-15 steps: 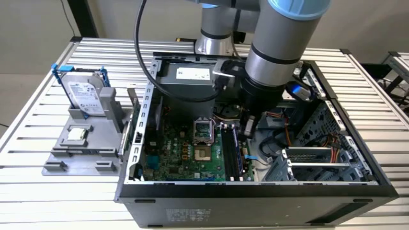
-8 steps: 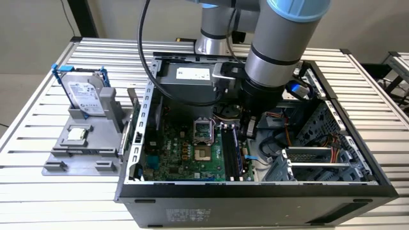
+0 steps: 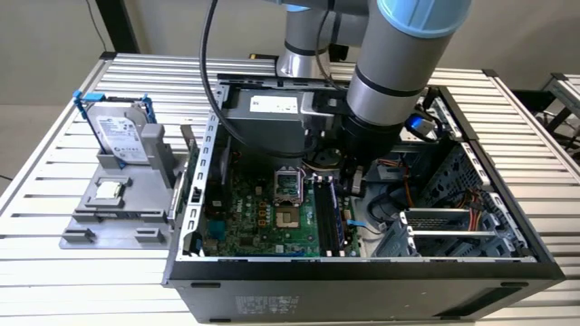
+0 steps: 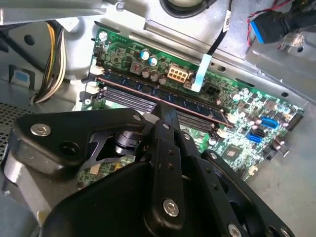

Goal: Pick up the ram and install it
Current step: 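Press down the ram until it locks into place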

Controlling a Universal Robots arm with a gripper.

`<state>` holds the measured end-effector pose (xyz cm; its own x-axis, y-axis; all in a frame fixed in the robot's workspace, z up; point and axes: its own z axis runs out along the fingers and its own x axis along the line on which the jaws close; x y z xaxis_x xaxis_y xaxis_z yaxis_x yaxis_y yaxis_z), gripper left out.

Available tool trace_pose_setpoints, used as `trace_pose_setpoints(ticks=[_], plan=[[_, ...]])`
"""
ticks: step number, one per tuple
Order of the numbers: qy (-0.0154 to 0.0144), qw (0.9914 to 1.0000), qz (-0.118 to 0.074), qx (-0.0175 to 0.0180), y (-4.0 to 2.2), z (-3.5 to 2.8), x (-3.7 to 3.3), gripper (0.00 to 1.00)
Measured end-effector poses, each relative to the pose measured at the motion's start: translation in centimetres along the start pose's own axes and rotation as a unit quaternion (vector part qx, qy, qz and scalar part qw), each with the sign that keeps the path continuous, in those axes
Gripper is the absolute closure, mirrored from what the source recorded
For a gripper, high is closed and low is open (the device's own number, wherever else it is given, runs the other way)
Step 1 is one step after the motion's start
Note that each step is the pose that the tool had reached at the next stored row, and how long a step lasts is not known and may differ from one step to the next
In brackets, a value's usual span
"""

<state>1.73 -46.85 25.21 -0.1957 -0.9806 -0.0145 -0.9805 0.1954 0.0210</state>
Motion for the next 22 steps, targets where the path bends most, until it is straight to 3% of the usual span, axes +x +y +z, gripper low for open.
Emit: trace_pose_setpoints(ticks=[5,11,16,22], plan=[[0.0007,0.99963,-0.027,-0.0001,0.01,0.21,0.01,1.0],[0.0014,0.99809,-0.062,-0.0006,0.01,0.43,0.03,1.0],[0.0011,0.99791,-0.065,-0.0006,0.03,0.54,0.09,1.0],[0.0013,0.99791,-0.065,-0.0006,-0.04,1.59,0.33,1.0]])
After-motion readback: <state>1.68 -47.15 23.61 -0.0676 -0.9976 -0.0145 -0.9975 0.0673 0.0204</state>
